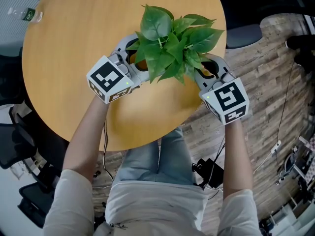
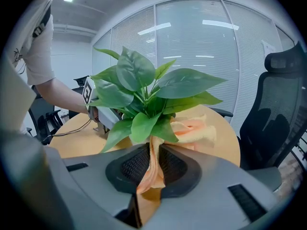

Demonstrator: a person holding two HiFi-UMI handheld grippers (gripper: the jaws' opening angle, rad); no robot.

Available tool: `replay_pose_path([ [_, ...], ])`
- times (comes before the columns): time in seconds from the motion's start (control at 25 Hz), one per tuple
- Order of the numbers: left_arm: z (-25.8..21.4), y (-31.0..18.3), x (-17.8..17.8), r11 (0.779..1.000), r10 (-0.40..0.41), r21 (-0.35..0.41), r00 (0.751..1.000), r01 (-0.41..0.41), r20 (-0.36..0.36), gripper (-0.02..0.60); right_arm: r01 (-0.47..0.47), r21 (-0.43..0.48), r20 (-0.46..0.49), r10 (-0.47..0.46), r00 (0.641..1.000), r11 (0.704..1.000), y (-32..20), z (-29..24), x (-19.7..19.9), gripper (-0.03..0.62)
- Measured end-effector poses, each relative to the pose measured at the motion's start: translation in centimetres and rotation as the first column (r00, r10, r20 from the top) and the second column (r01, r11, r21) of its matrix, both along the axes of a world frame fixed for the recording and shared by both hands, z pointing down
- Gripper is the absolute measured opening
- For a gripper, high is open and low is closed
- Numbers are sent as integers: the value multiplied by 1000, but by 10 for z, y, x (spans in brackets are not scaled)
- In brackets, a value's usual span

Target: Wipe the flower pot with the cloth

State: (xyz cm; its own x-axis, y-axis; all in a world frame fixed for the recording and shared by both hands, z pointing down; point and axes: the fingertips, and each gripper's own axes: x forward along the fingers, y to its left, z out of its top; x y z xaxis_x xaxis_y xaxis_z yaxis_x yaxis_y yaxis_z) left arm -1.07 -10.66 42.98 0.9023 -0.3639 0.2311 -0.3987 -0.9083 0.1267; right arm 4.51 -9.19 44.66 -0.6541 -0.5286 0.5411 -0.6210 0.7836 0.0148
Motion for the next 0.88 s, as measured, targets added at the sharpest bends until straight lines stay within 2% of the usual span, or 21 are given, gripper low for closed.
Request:
replay_pose_path([
  [0.32, 0, 0, 7, 993, -119, -2, 993, 119, 11, 434, -20, -16, 21, 21, 1000, 1000, 12, 4, 2, 55],
  [0.48, 0, -1, 10, 980, -198, -8, 980, 198, 8, 433, -20, -22, 27, 21, 999, 1000, 17, 6, -1, 55],
  [0.72, 1, -3, 10, 963, -267, -14, 964, 268, 9, 433, -8, -28, 30, 8, 1000, 1000, 22, 8, -8, 55],
  [0.88, 1, -5, 10, 944, -328, -26, 945, 328, 22, 433, -6, -35, 37, 7, 999, 999, 23, 9, -12, 55],
])
